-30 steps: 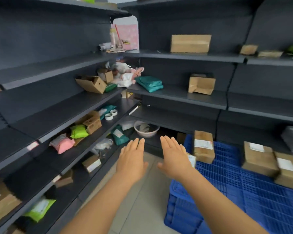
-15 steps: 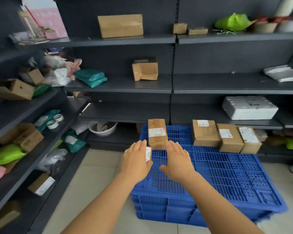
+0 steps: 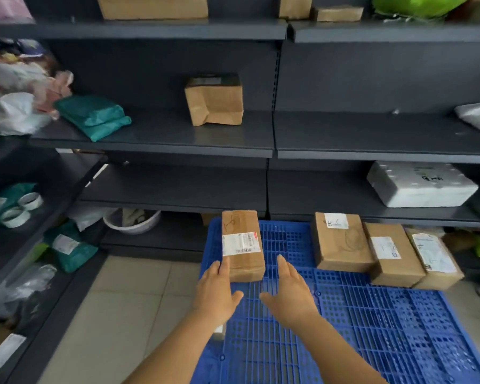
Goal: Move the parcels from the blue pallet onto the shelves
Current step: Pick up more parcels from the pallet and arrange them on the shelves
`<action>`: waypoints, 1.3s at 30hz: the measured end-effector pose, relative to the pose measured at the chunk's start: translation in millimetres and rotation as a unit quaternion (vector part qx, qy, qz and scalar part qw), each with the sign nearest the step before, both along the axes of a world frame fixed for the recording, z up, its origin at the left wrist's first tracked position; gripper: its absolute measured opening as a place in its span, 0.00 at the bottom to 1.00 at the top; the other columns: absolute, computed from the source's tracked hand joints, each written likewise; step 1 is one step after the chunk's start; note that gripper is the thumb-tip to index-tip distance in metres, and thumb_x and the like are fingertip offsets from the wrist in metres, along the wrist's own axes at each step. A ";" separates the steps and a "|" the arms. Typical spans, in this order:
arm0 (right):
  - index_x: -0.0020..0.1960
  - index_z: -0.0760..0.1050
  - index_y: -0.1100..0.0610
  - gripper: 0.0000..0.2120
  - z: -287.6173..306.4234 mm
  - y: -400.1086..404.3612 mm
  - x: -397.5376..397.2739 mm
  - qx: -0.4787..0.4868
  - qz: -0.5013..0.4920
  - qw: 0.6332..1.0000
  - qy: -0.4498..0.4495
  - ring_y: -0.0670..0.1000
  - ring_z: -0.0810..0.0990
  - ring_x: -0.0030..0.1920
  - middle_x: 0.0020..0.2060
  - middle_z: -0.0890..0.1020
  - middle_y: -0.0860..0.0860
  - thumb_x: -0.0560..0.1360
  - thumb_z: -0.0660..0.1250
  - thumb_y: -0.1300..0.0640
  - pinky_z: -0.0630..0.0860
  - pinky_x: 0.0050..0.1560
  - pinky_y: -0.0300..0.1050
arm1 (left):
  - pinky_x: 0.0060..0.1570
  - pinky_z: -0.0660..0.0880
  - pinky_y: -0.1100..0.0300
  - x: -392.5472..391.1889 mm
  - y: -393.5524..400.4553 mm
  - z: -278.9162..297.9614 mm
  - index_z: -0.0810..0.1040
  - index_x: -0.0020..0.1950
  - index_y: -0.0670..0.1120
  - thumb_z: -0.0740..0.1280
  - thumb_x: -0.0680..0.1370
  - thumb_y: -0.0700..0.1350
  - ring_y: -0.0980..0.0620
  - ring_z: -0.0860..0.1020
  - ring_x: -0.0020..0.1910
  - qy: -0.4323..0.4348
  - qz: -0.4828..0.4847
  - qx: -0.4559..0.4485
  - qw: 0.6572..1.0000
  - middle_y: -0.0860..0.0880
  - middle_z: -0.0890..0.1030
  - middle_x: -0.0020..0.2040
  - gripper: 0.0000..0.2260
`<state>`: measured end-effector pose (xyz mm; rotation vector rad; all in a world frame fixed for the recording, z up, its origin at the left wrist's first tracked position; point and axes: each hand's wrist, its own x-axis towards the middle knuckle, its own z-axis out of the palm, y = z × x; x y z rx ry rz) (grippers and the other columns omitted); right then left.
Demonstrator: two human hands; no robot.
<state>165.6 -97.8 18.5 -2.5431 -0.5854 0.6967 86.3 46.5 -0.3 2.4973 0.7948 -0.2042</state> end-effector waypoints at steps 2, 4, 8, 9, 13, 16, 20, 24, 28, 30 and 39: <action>0.78 0.36 0.52 0.45 -20.8 19.1 20.1 0.009 -0.008 1.000 0.024 0.52 0.49 0.78 0.78 0.48 0.49 0.77 0.66 0.48 0.57 0.75 0.51 | 0.71 0.62 0.51 20.6 16.6 -22.7 0.45 0.79 0.48 0.68 0.76 0.52 0.48 0.58 0.76 0.011 0.006 -0.019 1.000 0.47 0.54 0.78 0.40; 0.78 0.35 0.51 0.46 -41.1 33.8 37.3 0.019 -0.017 0.999 0.044 0.53 0.52 0.77 0.78 0.50 0.49 0.76 0.67 0.49 0.61 0.73 0.51 | 0.70 0.64 0.50 38.7 31.5 -46.0 0.46 0.79 0.50 0.70 0.74 0.52 0.48 0.59 0.75 0.017 0.014 -0.040 0.999 0.48 0.55 0.78 0.43; 0.78 0.34 0.50 0.49 -81.5 54.2 68.2 0.026 -0.021 0.997 0.070 0.53 0.54 0.76 0.78 0.51 0.49 0.75 0.69 0.50 0.64 0.71 0.52 | 0.63 0.72 0.50 69.6 53.6 -90.1 0.49 0.77 0.54 0.73 0.69 0.53 0.48 0.67 0.69 0.034 0.018 -0.056 0.998 0.47 0.64 0.73 0.45; 0.78 0.33 0.50 0.50 -91.8 59.0 75.0 0.025 -0.018 0.996 0.080 0.53 0.53 0.77 0.78 0.51 0.49 0.75 0.69 0.50 0.64 0.71 0.51 | 0.63 0.72 0.49 76.1 57.0 -98.1 0.49 0.77 0.54 0.74 0.69 0.52 0.47 0.67 0.69 0.041 0.019 -0.054 0.998 0.47 0.64 0.72 0.45; 0.77 0.33 0.47 0.53 -129.5 75.9 98.1 0.011 -0.014 0.995 0.097 0.54 0.58 0.74 0.77 0.51 0.48 0.71 0.72 0.48 0.70 0.66 0.51 | 0.64 0.71 0.48 95.1 64.9 -126.5 0.43 0.78 0.52 0.74 0.70 0.52 0.45 0.65 0.70 0.079 0.022 -0.043 0.996 0.45 0.62 0.72 0.48; 0.76 0.34 0.41 0.53 -154.2 86.3 111.1 0.021 -0.014 0.991 0.135 0.54 0.69 0.67 0.74 0.58 0.47 0.69 0.72 0.52 0.76 0.55 0.48 | 0.63 0.72 0.49 103.4 68.9 -143.5 0.40 0.78 0.52 0.74 0.70 0.50 0.45 0.66 0.69 0.090 0.033 -0.051 0.994 0.45 0.63 0.71 0.49; 0.77 0.37 0.41 0.53 -172.5 91.1 119.8 0.070 -0.014 0.983 0.171 0.45 0.72 0.51 0.71 0.60 0.46 0.69 0.74 0.57 0.77 0.46 0.41 | 0.62 0.73 0.53 108.8 68.6 -153.0 0.40 0.78 0.50 0.73 0.72 0.47 0.49 0.68 0.67 0.068 0.054 -0.070 0.994 0.47 0.63 0.70 0.48; 0.77 0.40 0.42 0.52 -173.2 81.6 119.6 0.099 -0.022 0.980 0.168 0.43 0.74 0.43 0.72 0.60 0.44 0.70 0.74 0.57 0.73 0.35 0.35 | 0.62 0.71 0.58 107.2 61.4 -141.7 0.40 0.78 0.50 0.72 0.73 0.46 0.51 0.67 0.68 0.032 0.073 -0.094 0.992 0.48 0.61 0.72 0.47; 0.77 0.39 0.42 0.51 -148.6 67.4 118.5 0.119 -0.030 0.980 0.156 0.39 0.74 0.42 0.73 0.59 0.43 0.71 0.73 0.59 0.72 0.29 0.33 | 0.64 0.71 0.59 102.6 48.1 -112.7 0.43 0.79 0.51 0.72 0.73 0.44 0.53 0.67 0.68 -0.019 0.087 -0.108 0.990 0.51 0.61 0.72 0.45; 0.77 0.39 0.41 0.52 -128.7 59.7 117.6 0.137 -0.021 0.980 0.144 0.40 0.73 0.49 0.73 0.59 0.44 0.71 0.73 0.58 0.72 0.31 0.32 | 0.66 0.69 0.58 99.0 40.9 -92.5 0.45 0.79 0.51 0.72 0.73 0.44 0.53 0.65 0.69 -0.046 0.096 -0.111 0.988 0.51 0.59 0.73 0.44; 0.77 0.40 0.40 0.51 -9.9 43.2 90.3 0.220 0.077 0.970 0.070 0.36 0.65 0.58 0.74 0.57 0.40 0.71 0.74 0.58 0.70 0.40 0.28 | 0.53 0.69 0.78 45.9 11.7 19.6 0.53 0.78 0.53 0.72 0.72 0.38 0.63 0.67 0.61 -0.210 0.179 -0.097 0.956 0.57 0.59 0.72 0.41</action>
